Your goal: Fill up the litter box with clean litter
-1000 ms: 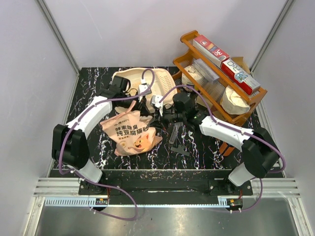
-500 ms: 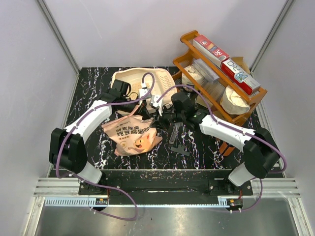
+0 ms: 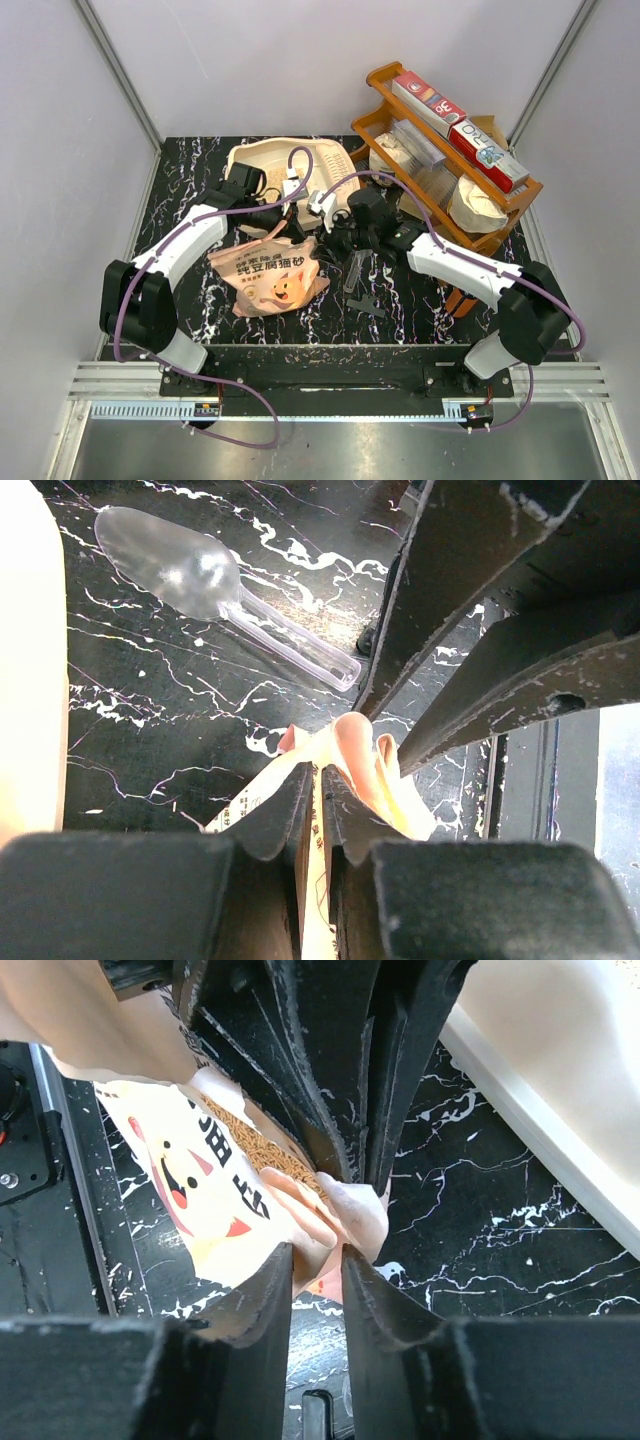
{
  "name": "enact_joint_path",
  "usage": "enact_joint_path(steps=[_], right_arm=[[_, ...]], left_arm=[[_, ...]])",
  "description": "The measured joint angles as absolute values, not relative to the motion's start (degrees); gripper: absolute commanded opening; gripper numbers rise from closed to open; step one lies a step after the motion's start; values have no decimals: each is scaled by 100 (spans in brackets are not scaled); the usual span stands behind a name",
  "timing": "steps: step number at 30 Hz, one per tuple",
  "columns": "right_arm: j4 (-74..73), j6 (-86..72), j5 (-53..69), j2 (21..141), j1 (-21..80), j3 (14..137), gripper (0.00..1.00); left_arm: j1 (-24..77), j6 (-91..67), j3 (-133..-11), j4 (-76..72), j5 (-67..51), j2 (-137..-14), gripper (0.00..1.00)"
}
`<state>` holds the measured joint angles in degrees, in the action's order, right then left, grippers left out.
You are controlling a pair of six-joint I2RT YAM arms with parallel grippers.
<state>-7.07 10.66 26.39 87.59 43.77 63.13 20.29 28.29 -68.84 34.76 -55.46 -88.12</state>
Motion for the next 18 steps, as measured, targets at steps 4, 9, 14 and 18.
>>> enact_joint_path(steps=[4, 9, 14, 18], right_arm=[[-740, 996, 2528, 8759, 4377, 6344, 45], [-672, 993, 2462, 8759, 4377, 6344, 52], [-447, 1004, 2469, 8759, 4375, 6340, 55], [-202, 1000, 2512, 8759, 4375, 6324, 59]], left_arm=[[2029, 2777, -6882, 3448, -5544, -8812, 12], [2029, 2711, -6873, 3433, -5542, -8812, 12], [2029, 2692, -6834, 3435, -5531, -8809, 12], [2029, 2694, -6825, 3446, -5478, -8809, 12]])
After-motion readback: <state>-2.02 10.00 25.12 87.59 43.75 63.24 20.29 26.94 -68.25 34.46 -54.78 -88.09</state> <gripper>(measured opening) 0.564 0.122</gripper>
